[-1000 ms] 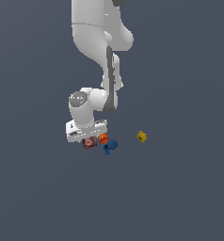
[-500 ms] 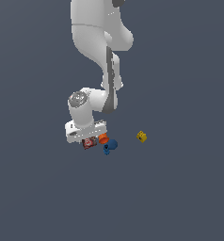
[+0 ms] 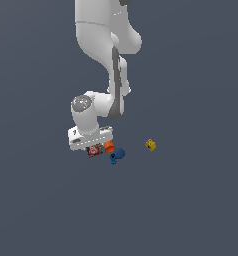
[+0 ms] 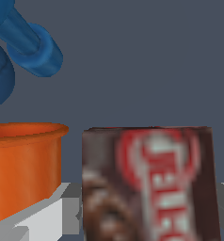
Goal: Pick up a designated object from a clutter of objects.
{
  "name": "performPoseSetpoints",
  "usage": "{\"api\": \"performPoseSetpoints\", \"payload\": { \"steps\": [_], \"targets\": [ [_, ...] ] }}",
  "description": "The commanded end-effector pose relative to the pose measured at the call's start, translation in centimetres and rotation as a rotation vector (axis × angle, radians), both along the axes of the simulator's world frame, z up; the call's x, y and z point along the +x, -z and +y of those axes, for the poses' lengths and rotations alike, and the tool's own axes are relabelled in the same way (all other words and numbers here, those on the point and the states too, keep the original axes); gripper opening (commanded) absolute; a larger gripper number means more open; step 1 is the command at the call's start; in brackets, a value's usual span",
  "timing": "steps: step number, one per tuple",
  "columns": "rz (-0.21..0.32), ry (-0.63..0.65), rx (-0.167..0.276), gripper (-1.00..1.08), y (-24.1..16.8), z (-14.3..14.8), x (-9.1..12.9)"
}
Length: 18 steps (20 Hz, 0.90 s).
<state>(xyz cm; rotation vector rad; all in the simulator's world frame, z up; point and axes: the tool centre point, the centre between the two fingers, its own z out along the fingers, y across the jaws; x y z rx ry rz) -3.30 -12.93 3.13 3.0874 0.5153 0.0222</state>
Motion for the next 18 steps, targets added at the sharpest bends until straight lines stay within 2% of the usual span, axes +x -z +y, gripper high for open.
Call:
{"api": "performPoseSetpoints", "payload": {
  "steps": [1,9,18],
  "targets": [
    [0.000,0.000,0.000,-1.00,-0.7,-0.2,-0.1],
    [0.002,-0.002,0.000,-1.00,-5.1,-1.2,-1.0],
    [0.005,-0.005,0.004,-1.00,-13.5,-3.0,-2.5]
  ]
}}
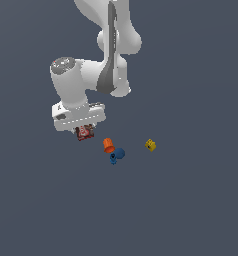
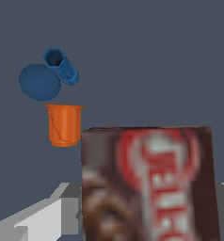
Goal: Pick up a designated object from a clutter of objects.
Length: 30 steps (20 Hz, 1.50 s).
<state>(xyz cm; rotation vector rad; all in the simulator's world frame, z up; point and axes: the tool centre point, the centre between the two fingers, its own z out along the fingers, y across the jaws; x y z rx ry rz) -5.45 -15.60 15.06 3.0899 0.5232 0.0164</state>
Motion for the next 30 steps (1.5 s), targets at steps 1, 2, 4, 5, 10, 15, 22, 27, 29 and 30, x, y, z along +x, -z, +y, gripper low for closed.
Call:
{"api": "performPoseSetpoints", "payload": {
  "steps": [1,2,4,5,10,15,22,27,29,30],
  "targets": [
    [0.001,-0.001,0.002,-1.00,-2.6,-0.6,-0.5],
    [0.001,-0.001,0.002,-1.00,-3.7,-0.8,-0.7],
    [0.001,-0.002,0.003,-1.00,-5.7,-1.2,-1.0],
    [0.001,-0.002,0.004,-1.00,-6.7,-1.4,-1.2],
    [0.003,-0.004,0.006,-1.00,-11.6,-2.6,-2.0],
    [0.005,-0.005,0.007,-1.00,-16.4,-3.7,-2.7],
    [0.008,-0.005,0.007,-1.00,-23.0,-5.4,-3.6],
    [0.010,-0.005,0.006,-1.00,-26.3,-6.3,-3.9],
    [0.010,-0.005,0.006,-1.00,-27.4,-6.6,-4.0],
    [0.010,-0.005,0.006,-1.00,-27.8,-6.7,-4.1]
  ]
}}
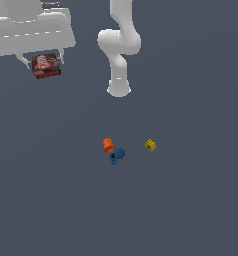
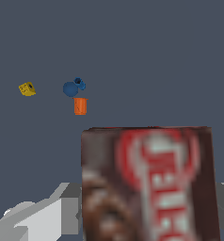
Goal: Pick up a designated object from a clutter of objects.
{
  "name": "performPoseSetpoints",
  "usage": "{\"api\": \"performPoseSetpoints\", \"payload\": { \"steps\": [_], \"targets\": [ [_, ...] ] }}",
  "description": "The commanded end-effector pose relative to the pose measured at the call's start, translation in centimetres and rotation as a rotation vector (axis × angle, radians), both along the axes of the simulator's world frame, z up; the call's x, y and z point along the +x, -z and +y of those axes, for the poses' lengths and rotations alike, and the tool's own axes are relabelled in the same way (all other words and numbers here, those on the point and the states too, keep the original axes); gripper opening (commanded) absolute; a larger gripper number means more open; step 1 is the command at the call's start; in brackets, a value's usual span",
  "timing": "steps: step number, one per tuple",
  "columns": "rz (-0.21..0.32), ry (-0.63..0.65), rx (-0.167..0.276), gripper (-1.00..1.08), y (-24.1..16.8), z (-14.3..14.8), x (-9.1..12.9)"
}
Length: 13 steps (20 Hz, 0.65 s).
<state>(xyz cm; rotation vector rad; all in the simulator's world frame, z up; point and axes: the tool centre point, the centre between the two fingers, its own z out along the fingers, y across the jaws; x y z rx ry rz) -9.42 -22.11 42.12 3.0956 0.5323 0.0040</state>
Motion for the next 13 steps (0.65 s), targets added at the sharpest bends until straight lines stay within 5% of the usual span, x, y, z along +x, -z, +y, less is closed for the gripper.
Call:
{"api": "performPoseSetpoints", "payload": {
  "steps": [1,13],
  "targets": [
    [0.002,0.000,0.000,-1.00,-1.1,-0.3,-0.1],
    [0.003,0.000,0.000,-1.00,-2.3,-0.7,-0.1]
  ]
}}
